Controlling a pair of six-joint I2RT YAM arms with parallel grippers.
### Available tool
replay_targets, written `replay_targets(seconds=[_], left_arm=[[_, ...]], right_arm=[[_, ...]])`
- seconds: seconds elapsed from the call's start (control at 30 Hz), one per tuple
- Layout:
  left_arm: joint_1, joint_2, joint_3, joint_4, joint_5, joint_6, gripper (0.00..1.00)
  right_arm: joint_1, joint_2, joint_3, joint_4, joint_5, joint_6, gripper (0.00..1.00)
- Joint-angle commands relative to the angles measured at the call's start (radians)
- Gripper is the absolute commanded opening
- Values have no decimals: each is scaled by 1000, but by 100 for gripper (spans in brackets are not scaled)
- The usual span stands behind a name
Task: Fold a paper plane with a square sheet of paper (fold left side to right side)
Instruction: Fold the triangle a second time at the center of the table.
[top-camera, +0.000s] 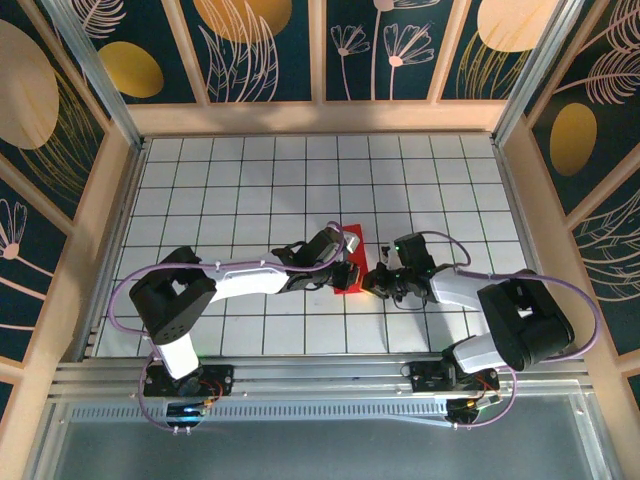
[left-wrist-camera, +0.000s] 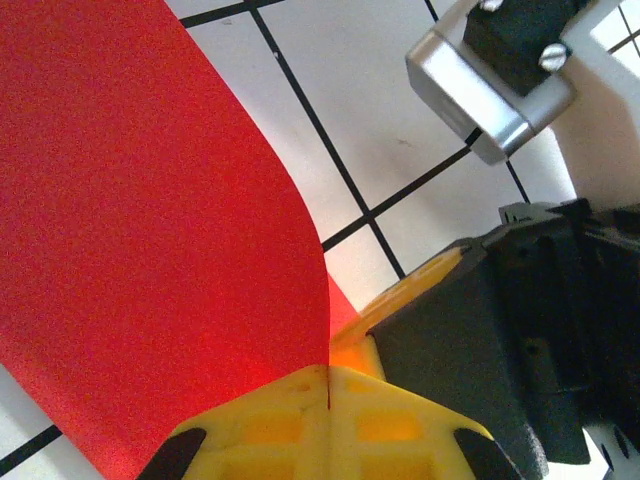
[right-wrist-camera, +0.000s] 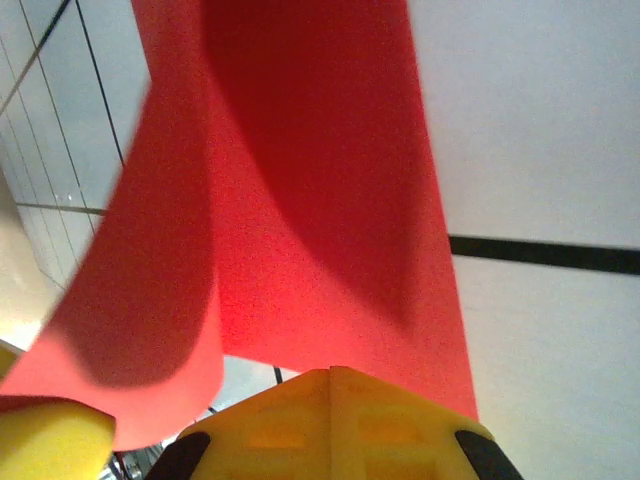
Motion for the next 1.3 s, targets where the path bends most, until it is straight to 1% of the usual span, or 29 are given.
replay_targets(seconds=[0.0, 0.2, 0.53, 0.83, 1.0, 1.27], left_arm=[[7, 16, -13, 14, 25, -18, 0], [10, 23, -9, -2, 18, -15, 0], [32, 23, -13, -50, 11, 34, 0], [73, 57, -17, -75, 2, 108, 0], [94, 73, -10, -77, -6, 118, 0], [102, 103, 10, -89, -28, 133, 0]], right_arm=[[7, 8, 33, -13, 34, -18, 0], [6, 21, 36, -27, 47, -29, 0], [7, 49, 33, -119, 101, -73, 0], [8, 50, 39, -124, 103, -79, 0], [7, 49, 38, -128, 104, -80, 0], [8, 52, 38, -130, 104, -80, 0]])
